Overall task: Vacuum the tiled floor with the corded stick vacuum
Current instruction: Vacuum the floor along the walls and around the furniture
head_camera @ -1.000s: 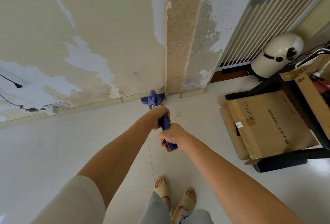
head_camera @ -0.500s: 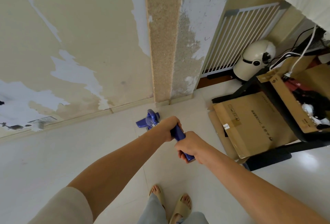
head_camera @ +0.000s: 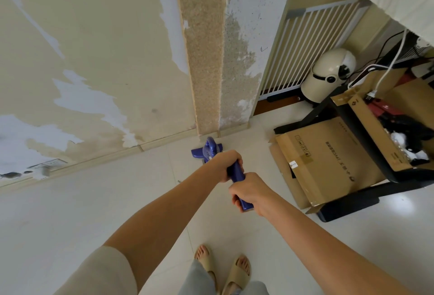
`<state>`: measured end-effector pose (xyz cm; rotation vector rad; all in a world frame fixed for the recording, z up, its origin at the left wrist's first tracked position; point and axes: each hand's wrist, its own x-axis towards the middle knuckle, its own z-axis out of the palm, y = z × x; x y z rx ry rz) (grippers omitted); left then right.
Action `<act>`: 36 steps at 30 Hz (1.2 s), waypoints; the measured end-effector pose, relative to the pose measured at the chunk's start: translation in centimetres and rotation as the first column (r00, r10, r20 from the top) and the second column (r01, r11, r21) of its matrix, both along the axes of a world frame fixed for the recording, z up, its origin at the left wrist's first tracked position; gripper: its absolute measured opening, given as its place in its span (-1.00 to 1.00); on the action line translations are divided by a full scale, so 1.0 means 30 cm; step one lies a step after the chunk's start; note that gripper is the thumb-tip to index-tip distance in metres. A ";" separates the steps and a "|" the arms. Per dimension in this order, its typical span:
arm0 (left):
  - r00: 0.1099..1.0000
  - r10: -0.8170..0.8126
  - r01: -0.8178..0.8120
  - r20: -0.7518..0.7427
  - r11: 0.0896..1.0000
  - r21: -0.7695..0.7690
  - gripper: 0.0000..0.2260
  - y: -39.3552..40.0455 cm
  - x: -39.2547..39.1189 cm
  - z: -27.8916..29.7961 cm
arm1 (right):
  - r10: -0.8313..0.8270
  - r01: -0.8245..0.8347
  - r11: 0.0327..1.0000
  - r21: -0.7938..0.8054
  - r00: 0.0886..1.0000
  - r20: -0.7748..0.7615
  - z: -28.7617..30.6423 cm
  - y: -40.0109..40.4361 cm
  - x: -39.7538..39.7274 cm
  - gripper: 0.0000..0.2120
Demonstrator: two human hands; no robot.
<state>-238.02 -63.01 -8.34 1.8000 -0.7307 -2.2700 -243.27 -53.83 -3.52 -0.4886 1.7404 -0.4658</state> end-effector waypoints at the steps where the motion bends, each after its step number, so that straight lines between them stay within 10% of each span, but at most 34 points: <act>1: 1.000 0.002 -0.002 0.010 1.000 -0.002 -0.85 -0.008 0.002 -0.011 | 0.012 -0.012 1.000 0.003 1.000 -0.005 -0.017 -0.008 0.002 -0.80; 36: 0.986 0.166 -0.166 0.011 0.986 0.024 -0.79 -0.026 -0.262 -0.027 | 0.180 -0.180 0.984 -0.015 0.984 0.016 -0.013 -0.037 -0.309 -0.83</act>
